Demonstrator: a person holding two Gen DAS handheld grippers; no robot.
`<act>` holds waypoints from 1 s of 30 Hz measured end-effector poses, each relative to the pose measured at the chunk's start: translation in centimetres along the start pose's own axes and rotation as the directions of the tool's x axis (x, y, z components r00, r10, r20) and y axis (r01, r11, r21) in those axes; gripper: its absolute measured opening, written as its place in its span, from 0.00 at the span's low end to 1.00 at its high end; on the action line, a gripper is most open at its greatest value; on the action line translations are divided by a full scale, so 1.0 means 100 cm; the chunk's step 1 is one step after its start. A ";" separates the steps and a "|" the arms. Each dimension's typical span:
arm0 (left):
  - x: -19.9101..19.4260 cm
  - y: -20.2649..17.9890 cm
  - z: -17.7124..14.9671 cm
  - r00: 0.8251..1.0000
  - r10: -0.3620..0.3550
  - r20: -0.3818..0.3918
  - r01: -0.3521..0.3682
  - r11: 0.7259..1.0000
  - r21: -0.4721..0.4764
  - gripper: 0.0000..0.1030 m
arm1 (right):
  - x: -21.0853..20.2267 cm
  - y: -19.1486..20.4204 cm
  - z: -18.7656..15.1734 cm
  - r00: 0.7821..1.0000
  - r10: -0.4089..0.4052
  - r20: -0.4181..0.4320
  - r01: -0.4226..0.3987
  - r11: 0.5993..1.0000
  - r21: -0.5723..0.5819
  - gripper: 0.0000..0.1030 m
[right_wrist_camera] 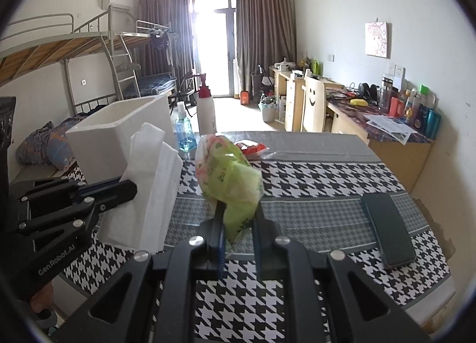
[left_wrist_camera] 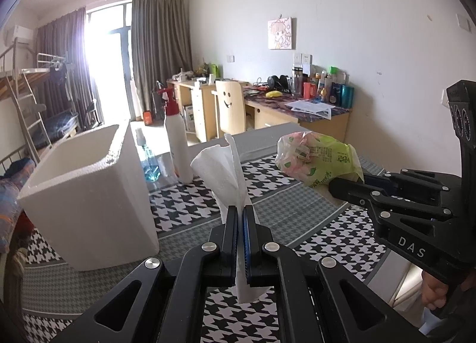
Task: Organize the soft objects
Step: 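Carry the tissue pack and plastic bag toward the foam box with both grippers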
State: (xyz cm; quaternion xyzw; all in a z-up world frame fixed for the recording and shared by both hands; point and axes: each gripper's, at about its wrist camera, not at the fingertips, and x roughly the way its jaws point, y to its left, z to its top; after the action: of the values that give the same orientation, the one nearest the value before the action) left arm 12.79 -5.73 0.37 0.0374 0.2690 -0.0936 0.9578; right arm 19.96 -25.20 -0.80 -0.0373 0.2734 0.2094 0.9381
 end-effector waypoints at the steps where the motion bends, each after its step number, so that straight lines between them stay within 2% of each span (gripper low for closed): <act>1: -0.001 0.000 0.000 1.000 0.002 0.003 -0.002 1.000 -0.001 0.04 | 0.000 0.000 0.001 1.000 0.000 0.000 0.000 1.000 0.002 0.18; 30: -0.006 0.014 0.031 0.997 0.040 0.061 -0.041 0.999 0.017 0.04 | 0.001 0.002 0.032 0.999 0.019 0.045 -0.018 1.000 -0.015 0.18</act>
State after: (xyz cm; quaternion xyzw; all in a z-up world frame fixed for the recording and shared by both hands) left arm 14.11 -4.64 3.34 0.0489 0.2382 -0.0776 0.9669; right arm 21.57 -24.39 1.85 -0.0369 0.2509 0.2207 0.9418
